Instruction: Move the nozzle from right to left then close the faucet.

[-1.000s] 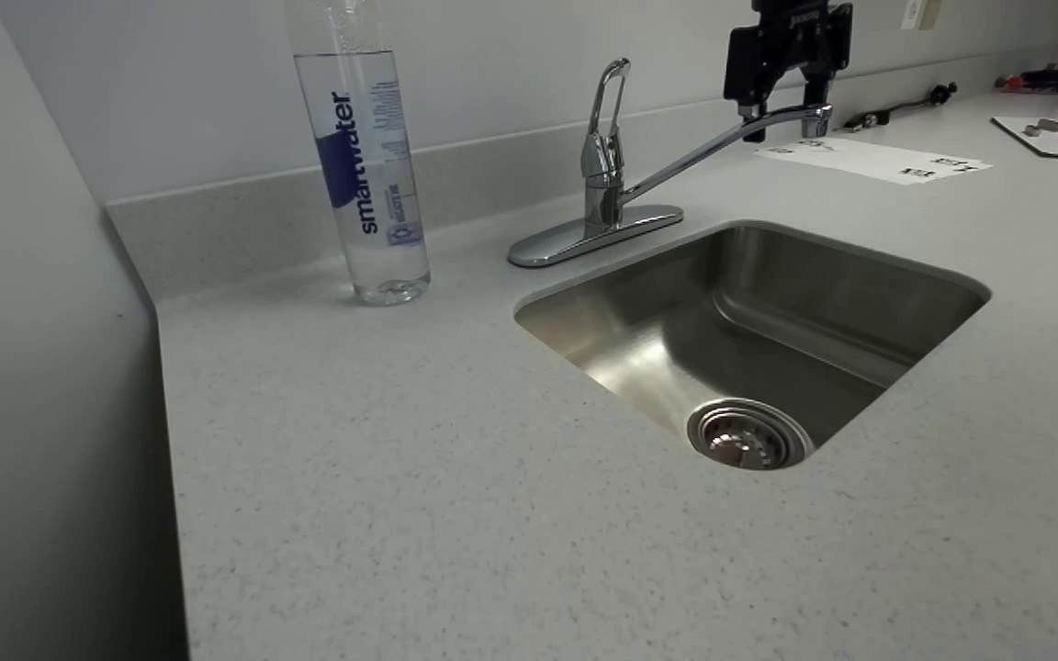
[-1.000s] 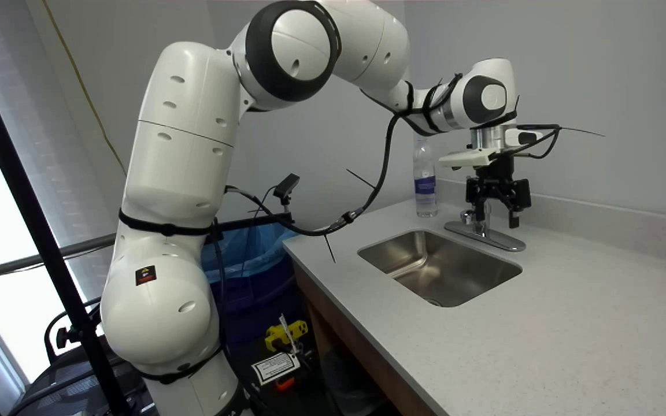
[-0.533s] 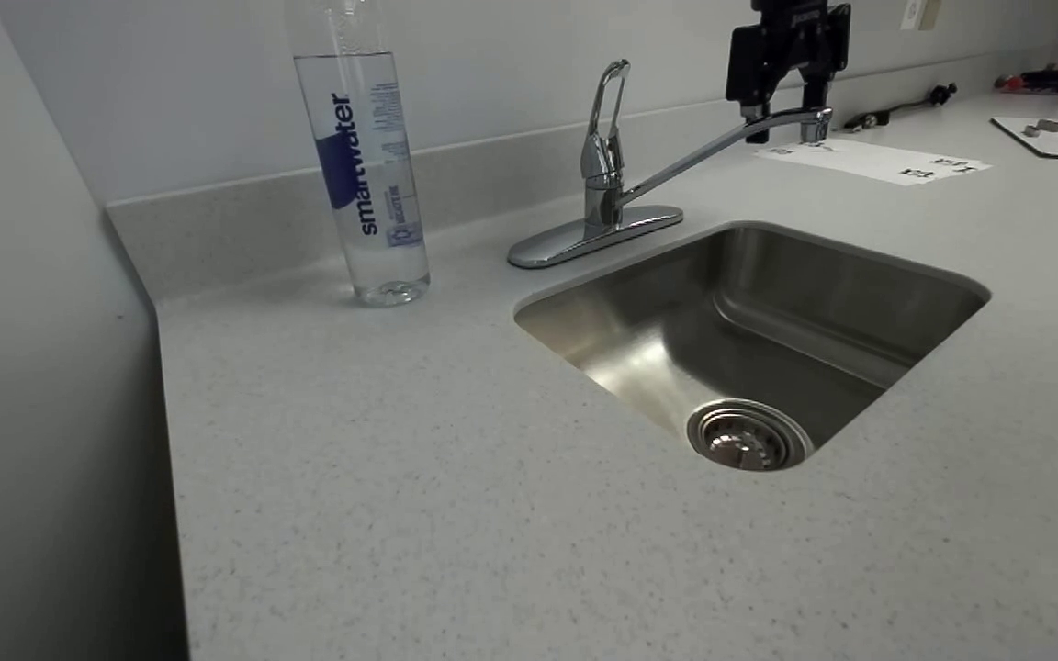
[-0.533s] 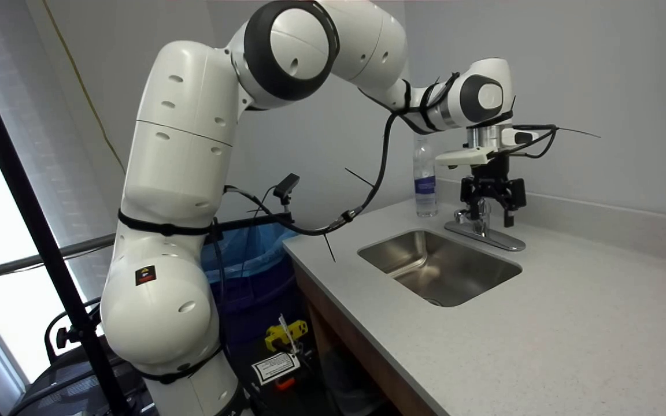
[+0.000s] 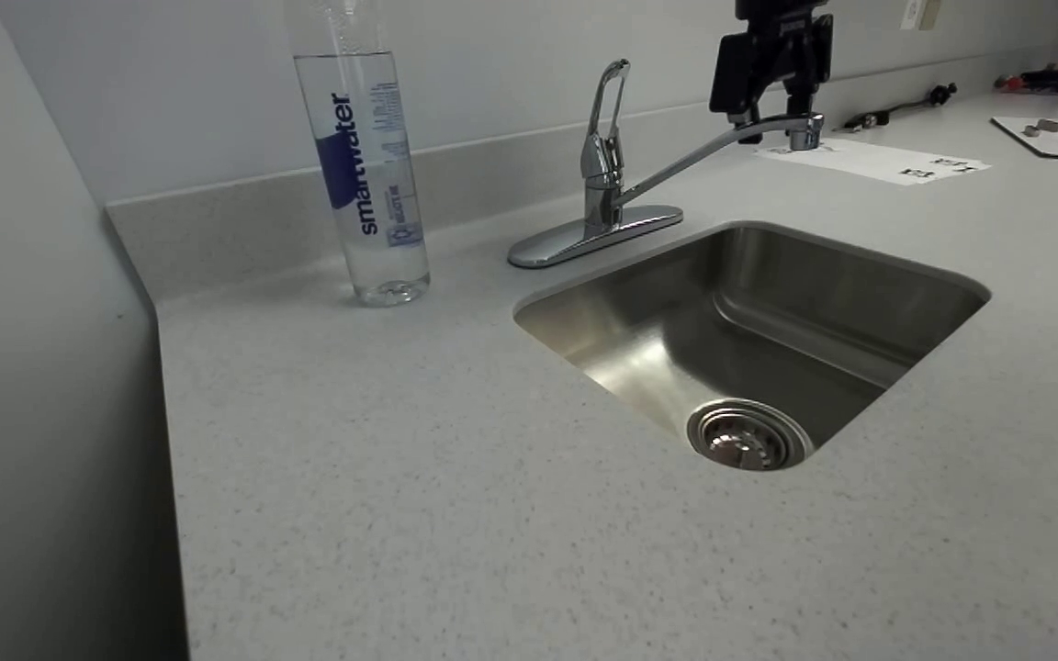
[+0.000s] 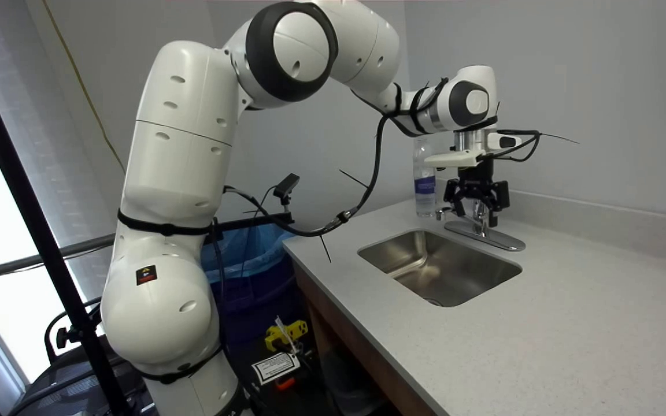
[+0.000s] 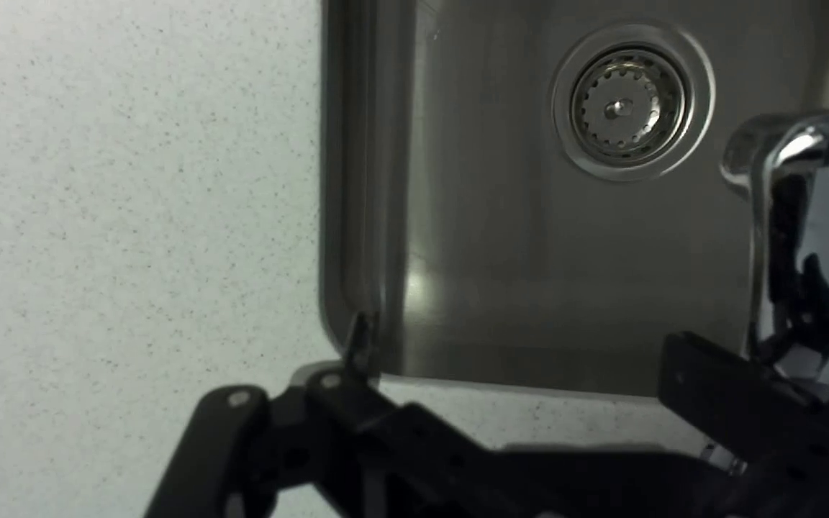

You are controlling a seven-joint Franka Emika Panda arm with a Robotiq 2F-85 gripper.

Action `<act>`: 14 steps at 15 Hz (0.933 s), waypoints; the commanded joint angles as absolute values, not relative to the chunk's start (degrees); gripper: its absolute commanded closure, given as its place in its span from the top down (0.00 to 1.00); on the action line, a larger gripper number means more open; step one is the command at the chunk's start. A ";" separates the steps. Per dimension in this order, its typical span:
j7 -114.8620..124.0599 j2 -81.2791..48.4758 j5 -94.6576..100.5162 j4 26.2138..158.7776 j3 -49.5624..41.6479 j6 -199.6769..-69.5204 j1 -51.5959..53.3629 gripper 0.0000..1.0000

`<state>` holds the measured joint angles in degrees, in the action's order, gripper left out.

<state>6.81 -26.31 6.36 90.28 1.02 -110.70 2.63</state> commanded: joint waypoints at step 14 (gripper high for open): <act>6.82 -26.56 3.97 90.20 2.82 -110.15 4.62 1.00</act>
